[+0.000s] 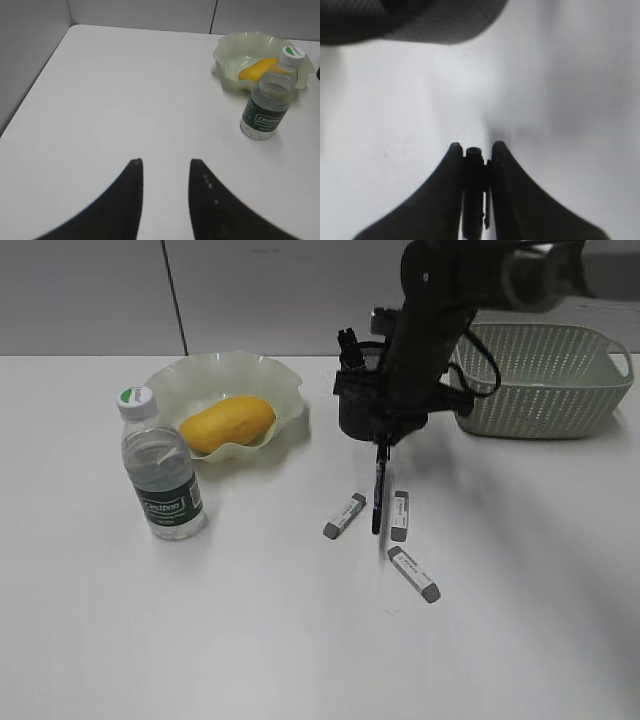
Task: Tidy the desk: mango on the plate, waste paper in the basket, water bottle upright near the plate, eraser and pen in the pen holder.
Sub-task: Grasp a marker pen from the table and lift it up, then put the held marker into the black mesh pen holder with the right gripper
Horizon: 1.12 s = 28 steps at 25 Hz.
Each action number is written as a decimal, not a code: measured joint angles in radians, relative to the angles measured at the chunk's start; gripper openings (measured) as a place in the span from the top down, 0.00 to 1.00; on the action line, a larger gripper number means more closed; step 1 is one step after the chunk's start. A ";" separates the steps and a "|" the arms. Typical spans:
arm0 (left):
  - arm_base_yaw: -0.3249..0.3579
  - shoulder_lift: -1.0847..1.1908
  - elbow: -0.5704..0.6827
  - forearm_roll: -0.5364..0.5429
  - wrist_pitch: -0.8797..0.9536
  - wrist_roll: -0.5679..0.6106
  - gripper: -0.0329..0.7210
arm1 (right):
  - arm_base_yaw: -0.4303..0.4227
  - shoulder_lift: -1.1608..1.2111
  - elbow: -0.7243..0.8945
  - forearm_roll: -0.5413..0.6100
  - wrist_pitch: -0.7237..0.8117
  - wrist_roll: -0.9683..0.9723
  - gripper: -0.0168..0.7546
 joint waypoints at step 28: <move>0.000 0.000 0.000 0.003 -0.001 0.000 0.64 | -0.090 -0.244 0.237 -0.524 -1.242 -0.153 0.80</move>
